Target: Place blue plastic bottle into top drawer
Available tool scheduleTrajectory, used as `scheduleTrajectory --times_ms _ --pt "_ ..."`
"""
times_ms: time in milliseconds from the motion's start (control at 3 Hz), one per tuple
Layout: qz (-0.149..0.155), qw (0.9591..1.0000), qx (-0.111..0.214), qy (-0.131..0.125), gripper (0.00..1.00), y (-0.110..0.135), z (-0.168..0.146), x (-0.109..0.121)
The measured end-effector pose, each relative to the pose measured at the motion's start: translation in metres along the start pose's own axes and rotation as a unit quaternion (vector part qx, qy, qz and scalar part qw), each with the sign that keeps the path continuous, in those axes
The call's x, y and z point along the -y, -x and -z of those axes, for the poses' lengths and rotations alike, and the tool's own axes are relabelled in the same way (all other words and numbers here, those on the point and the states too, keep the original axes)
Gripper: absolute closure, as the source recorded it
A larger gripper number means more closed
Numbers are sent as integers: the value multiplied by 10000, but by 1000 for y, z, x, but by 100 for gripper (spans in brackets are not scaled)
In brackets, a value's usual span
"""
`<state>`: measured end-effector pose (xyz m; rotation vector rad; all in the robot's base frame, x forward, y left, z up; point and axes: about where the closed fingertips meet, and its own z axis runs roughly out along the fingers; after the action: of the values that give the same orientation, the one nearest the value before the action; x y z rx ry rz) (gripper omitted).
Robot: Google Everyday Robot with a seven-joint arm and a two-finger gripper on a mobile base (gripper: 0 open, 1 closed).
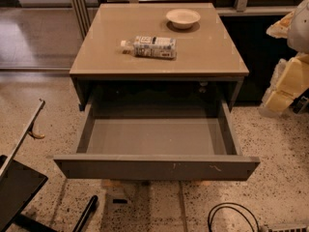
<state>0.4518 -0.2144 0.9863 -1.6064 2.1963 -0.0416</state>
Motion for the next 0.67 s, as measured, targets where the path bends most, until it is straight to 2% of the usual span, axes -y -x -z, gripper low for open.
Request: scheduleTrajectory --times_ms 333,667 --pt "-483 9940 952 -220 0 30 -1 30" --pt "-768 9796 1809 -426 0 73 3 68"
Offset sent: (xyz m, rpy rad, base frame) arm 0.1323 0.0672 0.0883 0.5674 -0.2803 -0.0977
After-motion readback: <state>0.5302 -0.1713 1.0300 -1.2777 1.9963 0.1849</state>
